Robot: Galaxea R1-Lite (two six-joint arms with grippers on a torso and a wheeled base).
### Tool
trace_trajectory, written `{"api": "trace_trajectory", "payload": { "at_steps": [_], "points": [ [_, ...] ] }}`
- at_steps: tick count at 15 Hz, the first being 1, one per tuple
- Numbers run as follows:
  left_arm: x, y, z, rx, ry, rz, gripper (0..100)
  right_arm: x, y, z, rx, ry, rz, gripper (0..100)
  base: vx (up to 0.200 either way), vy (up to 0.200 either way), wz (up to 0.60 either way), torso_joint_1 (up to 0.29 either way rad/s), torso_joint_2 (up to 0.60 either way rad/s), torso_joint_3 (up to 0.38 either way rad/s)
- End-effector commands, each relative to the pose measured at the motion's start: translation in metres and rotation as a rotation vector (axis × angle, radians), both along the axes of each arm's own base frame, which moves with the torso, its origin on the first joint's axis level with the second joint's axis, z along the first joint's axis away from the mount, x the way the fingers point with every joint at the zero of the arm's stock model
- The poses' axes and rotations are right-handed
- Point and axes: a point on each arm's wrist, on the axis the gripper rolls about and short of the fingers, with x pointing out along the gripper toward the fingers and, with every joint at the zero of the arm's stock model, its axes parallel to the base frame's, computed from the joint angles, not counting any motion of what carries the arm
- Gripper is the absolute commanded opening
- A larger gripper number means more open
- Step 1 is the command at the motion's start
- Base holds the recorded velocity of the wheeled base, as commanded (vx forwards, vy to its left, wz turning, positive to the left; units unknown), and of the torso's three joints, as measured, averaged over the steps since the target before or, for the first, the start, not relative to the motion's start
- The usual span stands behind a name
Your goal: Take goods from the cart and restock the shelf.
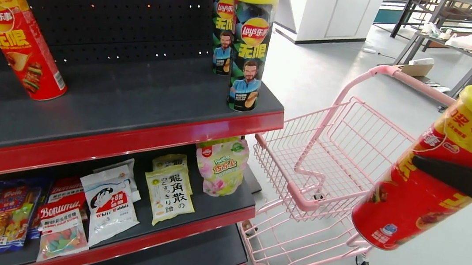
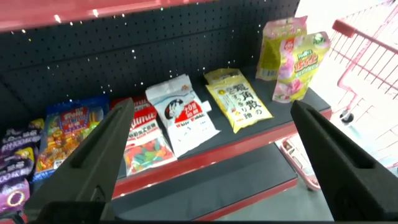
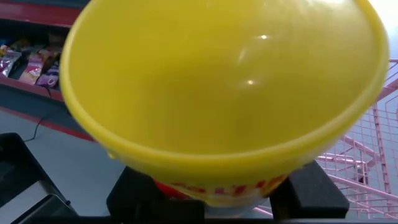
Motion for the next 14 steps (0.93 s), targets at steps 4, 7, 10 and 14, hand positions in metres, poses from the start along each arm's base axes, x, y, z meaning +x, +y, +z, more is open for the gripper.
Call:
{"api": "trace_trajectory", "payload": {
  "at_steps": [4,7,10,14],
  "points": [
    [0.0001,0.0,0.0001,0.0,0.0,0.001,100,0.0025,0.0012,-0.0001,-0.018,-0.009,0.005,0,0.0,0.0,0.0,0.196,-0.58,-0.376],
    [0.0001,0.0,0.0,-0.002,0.001,0.002,100,0.0026,0.001,-0.0001,-0.019,-0.01,0.004,0,0.0,0.0,0.0,0.224,-0.58,-0.362],
    [0.0001,0.0,0.0,-0.002,0.001,0.001,100,0.0025,0.0012,-0.0006,-0.022,-0.01,0.006,0,0.0,0.0,0.0,0.11,-0.24,-0.152],
    [0.0001,0.0,0.0001,0.0,0.0,0.002,100,0.0018,0.0007,-0.0001,-0.021,-0.013,0.004,0,-0.15,0.0,0.0,0.014,-0.01,-0.004]
  ]
}}
